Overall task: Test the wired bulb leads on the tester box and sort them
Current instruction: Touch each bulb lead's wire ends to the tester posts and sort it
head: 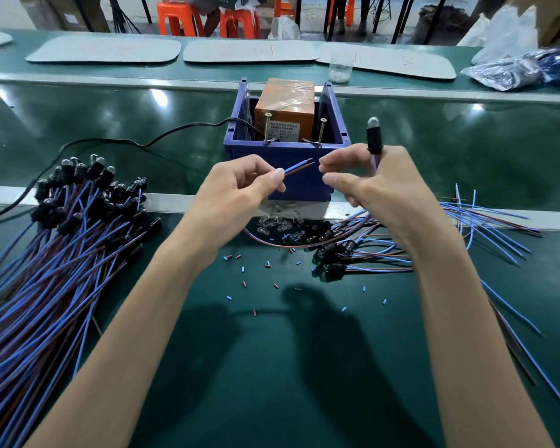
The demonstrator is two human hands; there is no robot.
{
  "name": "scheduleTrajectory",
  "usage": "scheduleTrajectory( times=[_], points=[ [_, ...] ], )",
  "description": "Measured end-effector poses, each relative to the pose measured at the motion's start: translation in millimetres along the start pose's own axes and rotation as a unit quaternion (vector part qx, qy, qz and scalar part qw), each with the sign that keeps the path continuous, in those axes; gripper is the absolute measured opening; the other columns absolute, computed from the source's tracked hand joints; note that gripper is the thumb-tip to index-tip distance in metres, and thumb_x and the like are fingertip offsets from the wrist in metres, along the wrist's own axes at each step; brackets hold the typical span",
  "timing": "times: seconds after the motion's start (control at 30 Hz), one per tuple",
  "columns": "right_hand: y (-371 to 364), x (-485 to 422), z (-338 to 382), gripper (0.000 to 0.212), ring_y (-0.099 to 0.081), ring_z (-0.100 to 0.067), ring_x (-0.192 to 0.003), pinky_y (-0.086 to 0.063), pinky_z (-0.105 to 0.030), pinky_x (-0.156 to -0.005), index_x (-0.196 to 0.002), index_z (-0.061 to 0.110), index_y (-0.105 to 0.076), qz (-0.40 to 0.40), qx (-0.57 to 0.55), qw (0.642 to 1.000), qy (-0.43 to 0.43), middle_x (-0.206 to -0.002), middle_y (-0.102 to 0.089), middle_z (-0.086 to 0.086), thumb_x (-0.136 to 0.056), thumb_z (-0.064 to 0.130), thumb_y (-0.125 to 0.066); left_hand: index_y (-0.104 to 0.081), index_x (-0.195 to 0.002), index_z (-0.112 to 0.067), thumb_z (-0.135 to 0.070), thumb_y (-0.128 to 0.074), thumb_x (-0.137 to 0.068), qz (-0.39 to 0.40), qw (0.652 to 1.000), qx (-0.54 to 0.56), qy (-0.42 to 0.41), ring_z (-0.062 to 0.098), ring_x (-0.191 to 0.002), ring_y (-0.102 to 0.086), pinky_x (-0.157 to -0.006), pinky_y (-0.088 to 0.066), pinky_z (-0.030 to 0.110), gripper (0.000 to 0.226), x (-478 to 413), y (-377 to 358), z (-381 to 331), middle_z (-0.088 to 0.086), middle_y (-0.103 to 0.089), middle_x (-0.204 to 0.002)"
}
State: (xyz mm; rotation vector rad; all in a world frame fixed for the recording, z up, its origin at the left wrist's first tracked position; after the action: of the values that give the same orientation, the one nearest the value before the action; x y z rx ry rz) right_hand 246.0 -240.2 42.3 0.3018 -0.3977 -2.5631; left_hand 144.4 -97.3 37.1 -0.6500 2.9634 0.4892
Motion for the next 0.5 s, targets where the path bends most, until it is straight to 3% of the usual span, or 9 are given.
scheduleTrajectory(
  times=[0.1, 0.3, 0.4, 0.5],
  points=[
    [-0.6, -1.2, -4.1, 0.016, -0.052, -0.002, -0.048, -0.042, -0.012, -0.055, -0.099, 0.025, -0.071, -0.009, -0.005, 1.000, -0.016, -0.084, -0.070, 0.009, -0.084, 0.017, -0.071, -0.061, -0.073, -0.016, -0.021, -0.055, -0.096, -0.026, 0.999, 0.042, 0.013, 0.001, -0.041, -0.035, -0.043, -0.027, 0.010, 0.024, 0.0, 1.9, 3.1, -0.016, -0.041, -0.043],
    [6.4, 2.3, 7.0, 0.016, -0.047, 0.008, -0.048, -0.031, -0.003, -0.048, -0.083, 0.026, -0.076, -0.055, 0.002, 0.998, 0.004, -0.057, -0.058, 0.022, -0.090, 0.019, -0.063, -0.066, -0.069, -0.029, -0.027, -0.059, -0.094, -0.070, 0.995, 0.071, 0.000, 0.001, -0.064, -0.043, -0.061, -0.037, 0.012, 0.026, 4.2, -5.4, 0.2, -0.008, -0.055, -0.071],
    [-4.0, 6.2, 16.8, 0.026, -0.038, 0.000, -0.041, -0.028, -0.009, -0.041, -0.086, 0.018, -0.075, -0.034, -0.099, 0.994, 0.019, -0.049, -0.043, 0.015, -0.096, 0.030, -0.055, -0.067, -0.071, -0.028, -0.026, -0.059, -0.093, -0.081, 0.985, 0.146, 0.029, 0.001, -0.064, -0.044, -0.066, -0.037, 0.015, 0.024, 5.8, -7.1, 3.9, -0.012, -0.052, -0.067],
    [-14.5, 7.2, 25.1, 0.057, -0.021, -0.006, -0.048, -0.017, -0.017, -0.042, -0.093, 0.011, -0.072, -0.028, -0.243, 0.969, 0.039, -0.065, -0.035, 0.004, -0.103, 0.043, -0.026, -0.065, -0.077, -0.022, -0.020, -0.056, -0.093, -0.083, 0.958, 0.269, 0.065, 0.002, -0.065, -0.042, -0.063, -0.034, 0.016, 0.019, 6.0, -12.4, 7.9, -0.010, -0.049, -0.067]
  ],
)
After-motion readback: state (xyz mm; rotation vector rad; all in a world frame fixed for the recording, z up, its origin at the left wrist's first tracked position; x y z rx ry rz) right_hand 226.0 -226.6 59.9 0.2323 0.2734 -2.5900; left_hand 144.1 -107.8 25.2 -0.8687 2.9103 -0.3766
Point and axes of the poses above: each hand's wrist, its own x-axis away from the middle knuckle, its own y-axis out of the back of the hand, z = x × y, the point moved 10 cm from there along -x, towards the middle knuckle
